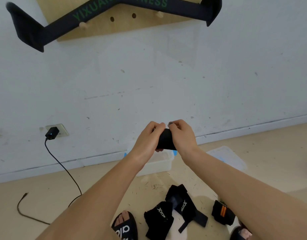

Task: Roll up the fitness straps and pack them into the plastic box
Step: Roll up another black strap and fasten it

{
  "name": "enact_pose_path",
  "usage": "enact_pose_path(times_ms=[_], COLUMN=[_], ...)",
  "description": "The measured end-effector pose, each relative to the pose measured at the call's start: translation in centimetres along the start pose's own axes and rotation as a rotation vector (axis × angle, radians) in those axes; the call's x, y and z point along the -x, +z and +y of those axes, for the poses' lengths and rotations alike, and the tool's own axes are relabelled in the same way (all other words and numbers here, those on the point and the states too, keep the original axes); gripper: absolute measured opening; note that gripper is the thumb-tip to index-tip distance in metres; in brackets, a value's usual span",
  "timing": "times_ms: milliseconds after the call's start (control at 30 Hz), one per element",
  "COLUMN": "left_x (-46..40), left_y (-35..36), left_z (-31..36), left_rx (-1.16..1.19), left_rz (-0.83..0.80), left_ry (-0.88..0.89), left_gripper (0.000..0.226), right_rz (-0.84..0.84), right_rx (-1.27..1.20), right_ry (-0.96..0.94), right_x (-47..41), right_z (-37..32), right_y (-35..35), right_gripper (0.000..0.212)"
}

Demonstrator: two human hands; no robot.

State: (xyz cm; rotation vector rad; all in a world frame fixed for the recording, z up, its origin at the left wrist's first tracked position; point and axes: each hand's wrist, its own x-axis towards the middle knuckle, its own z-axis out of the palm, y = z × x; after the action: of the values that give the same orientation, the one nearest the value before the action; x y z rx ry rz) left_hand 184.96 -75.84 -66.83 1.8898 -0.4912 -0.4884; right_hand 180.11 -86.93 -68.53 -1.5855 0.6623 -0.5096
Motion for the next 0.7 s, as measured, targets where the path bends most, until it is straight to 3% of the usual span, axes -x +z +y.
enact_pose_path(times_ms=[167, 300, 433, 533, 600, 700], left_x=[0.3, 0.1, 0.0, 0.2, 0.2, -0.1], left_y=[-0.1, 0.0, 0.2, 1.1, 2.1, 3.4], left_z=[-0.2, -0.7, -1.6, -2.5, -3.0, -3.6], left_rx=[0.023, -0.013, -0.027, -0.052, -0.109, -0.167], left_rz=[0.012, 0.024, 0.01, -0.043, -0.08, -0.145], left_ry=[0.012, 0.012, 0.004, -0.014, -0.013, -0.018], left_gripper=[0.01, 0.013, 0.016, 0.018, 0.02, 0.026], right_rz=[-0.019, -0.138, -0.344, -0.503, -0.492, -0.427], right_rx=[0.018, 0.128, 0.264, 0.533, 0.683, 0.738], right_ry=[-0.072, -0.033, -0.186, -0.323, -0.364, -0.372], right_x=[0.3, 0.9, 2.4, 3.1, 3.2, 3.4], right_z=[0.3, 0.1, 0.1, 1.5, 2.8, 3.9], right_y=[-0.3, -1.2, -3.6, -5.2, -5.8, -6.9], right_gripper=[0.014, 0.028, 0.027, 0.043, 0.055, 0.048])
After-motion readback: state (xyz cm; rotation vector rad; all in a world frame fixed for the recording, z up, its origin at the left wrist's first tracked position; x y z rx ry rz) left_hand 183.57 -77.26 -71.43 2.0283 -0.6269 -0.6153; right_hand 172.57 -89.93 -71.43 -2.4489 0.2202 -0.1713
